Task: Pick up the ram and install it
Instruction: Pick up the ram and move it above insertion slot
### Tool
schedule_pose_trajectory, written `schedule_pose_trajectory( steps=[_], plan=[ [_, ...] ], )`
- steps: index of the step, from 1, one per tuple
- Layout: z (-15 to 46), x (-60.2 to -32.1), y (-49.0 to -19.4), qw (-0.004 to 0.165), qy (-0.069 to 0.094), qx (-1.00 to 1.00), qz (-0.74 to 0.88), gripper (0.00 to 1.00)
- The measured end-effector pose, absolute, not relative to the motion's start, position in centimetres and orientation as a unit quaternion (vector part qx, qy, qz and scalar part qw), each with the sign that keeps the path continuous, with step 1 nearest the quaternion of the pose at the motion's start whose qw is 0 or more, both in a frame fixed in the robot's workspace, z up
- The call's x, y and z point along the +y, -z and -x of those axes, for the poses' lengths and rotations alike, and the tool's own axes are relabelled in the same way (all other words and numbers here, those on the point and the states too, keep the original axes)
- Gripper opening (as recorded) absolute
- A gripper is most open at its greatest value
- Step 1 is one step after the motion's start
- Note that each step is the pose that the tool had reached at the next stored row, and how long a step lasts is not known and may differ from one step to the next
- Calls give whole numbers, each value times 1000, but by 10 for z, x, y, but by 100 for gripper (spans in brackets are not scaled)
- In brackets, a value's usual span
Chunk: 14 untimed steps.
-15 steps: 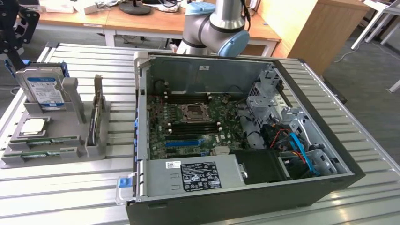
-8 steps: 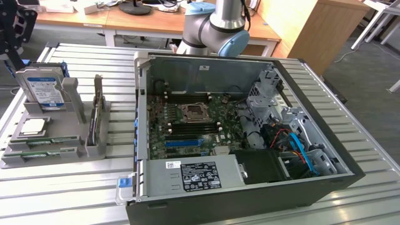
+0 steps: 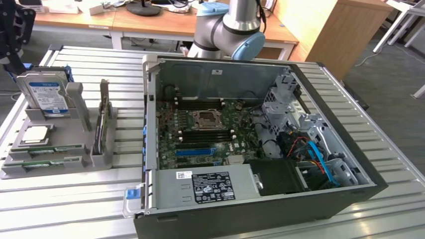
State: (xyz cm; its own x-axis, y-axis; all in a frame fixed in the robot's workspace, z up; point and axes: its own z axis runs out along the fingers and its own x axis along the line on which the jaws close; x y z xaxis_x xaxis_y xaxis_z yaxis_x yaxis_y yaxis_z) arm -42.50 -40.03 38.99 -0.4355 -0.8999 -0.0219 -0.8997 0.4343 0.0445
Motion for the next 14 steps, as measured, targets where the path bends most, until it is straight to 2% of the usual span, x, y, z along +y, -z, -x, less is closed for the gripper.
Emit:
schedule_pose_trajectory(
  steps=[14],
  plan=[
    [425, -400, -390, 6, 24, -772, -635, 11]
  ],
)
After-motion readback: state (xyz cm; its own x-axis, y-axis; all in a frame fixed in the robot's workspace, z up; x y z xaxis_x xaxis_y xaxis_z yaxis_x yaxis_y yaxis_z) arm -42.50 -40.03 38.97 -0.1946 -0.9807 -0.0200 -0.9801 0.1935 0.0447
